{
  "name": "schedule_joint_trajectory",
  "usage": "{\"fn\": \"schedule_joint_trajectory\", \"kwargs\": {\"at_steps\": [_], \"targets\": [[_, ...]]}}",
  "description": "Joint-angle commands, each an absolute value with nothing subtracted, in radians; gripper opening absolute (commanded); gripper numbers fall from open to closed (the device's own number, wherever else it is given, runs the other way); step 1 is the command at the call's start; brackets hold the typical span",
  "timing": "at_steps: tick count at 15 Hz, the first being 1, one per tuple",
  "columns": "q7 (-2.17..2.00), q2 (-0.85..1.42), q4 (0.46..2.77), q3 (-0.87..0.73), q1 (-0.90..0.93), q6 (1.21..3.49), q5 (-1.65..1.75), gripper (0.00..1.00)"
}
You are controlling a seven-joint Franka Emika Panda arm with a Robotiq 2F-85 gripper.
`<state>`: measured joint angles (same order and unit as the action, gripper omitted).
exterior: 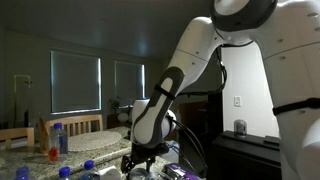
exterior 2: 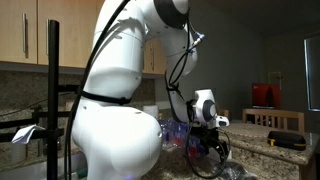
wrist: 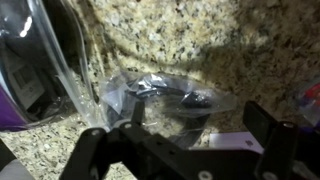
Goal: Put the cable on the lower counter on the upper counter and then put the case on the upper counter on the lower counter
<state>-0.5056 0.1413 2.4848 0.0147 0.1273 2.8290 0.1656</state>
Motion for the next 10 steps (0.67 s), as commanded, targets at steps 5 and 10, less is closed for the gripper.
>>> {"fn": "schedule_joint_trajectory", "kwargs": {"at_steps": [5, 10], "targets": [[-0.610, 0.217, 2.405, -0.022, 0.142, 2.901, 0.183, 1.00], [-0.381, 0.381, 2.255, 0.060, 0.112, 2.651, -0.087, 1.00]]}}
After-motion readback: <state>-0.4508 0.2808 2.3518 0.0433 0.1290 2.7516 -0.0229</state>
